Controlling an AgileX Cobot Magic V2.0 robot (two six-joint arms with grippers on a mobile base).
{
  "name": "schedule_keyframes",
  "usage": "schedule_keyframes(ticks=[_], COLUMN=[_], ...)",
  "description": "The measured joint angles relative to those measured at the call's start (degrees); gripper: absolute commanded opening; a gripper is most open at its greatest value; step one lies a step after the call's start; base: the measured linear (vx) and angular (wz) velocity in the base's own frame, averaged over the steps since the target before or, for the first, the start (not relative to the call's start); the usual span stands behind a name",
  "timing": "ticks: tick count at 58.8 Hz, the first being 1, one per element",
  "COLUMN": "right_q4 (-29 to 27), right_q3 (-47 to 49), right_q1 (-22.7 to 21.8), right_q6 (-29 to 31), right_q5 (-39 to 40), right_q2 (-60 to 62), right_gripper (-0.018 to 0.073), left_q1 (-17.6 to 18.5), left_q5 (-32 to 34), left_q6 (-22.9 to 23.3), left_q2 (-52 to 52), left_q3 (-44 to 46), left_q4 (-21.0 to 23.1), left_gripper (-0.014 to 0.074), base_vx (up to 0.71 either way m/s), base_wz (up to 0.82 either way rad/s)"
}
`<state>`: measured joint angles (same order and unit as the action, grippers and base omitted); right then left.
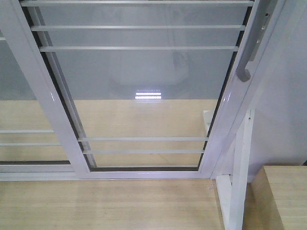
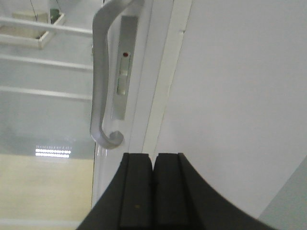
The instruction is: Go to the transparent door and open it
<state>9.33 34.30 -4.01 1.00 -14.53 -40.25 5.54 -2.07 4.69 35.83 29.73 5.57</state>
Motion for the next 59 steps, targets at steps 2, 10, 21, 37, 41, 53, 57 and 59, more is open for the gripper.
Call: schedule_keyframes(ticks=[2, 10, 21, 37, 41, 53, 57, 59], right_q4=[0.00, -1.47, -7.23, -12.36, -12.36, -11.16, -8.45, -7.05], right_q3=[0.00, -0.07, -0.11, -0.11, -0.11, 1.28, 3.18, 4.17], right_q1=[0.00, 0.00, 0.00, 0.22, 0.22, 0.29, 0.91, 1.36], right_q6=[0.00, 0.00, 0.00, 0.12, 0.17, -0.03, -0.47, -1.00], right_q5=[0.08, 1.04, 3.51, 11.32, 15.12, 23.62, 23.89, 23.95], right_q2=[-1.05, -4.76, -8.56, -17.94, -21.58, -30.92, -34.13, -35.39], right_gripper=[0.0113, 0.0240, 0.0422, 0.0447, 0.0447, 0.0447, 0.0447, 0.0447], left_q1=[0.00, 0.00, 0.00, 0.00, 0.00, 0.00, 0.00, 0.00], left_q5=[-0.52, -0.87, -0.74, -2.82, -3.46, -3.85, -4.26, -4.67], left_q6=[0.00, 0.00, 0.00, 1.23, 1.36, 1.36, 1.36, 1.36], left_q2=[0.43, 0.87, 1.78, 2.80, 2.80, 2.80, 2.80, 2.80], left_q3=[0.00, 0.00, 0.00, 0.00, 0.00, 0.00, 0.00, 0.00], left_q4=[0.00, -0.16, -0.15, -0.15, -0.15, -0.15, -0.15, -0.15], left_gripper=[0.0071, 0.0192, 0.0395, 0.0486, 0.0486, 0.0486, 0.0486, 0.0486], base_vx=[0.00, 0.00, 0.00, 0.00, 0.00, 0.00, 0.00, 0.00], base_wz=[0.00, 0.00, 0.00, 0.00, 0.00, 0.00, 0.00, 0.00])
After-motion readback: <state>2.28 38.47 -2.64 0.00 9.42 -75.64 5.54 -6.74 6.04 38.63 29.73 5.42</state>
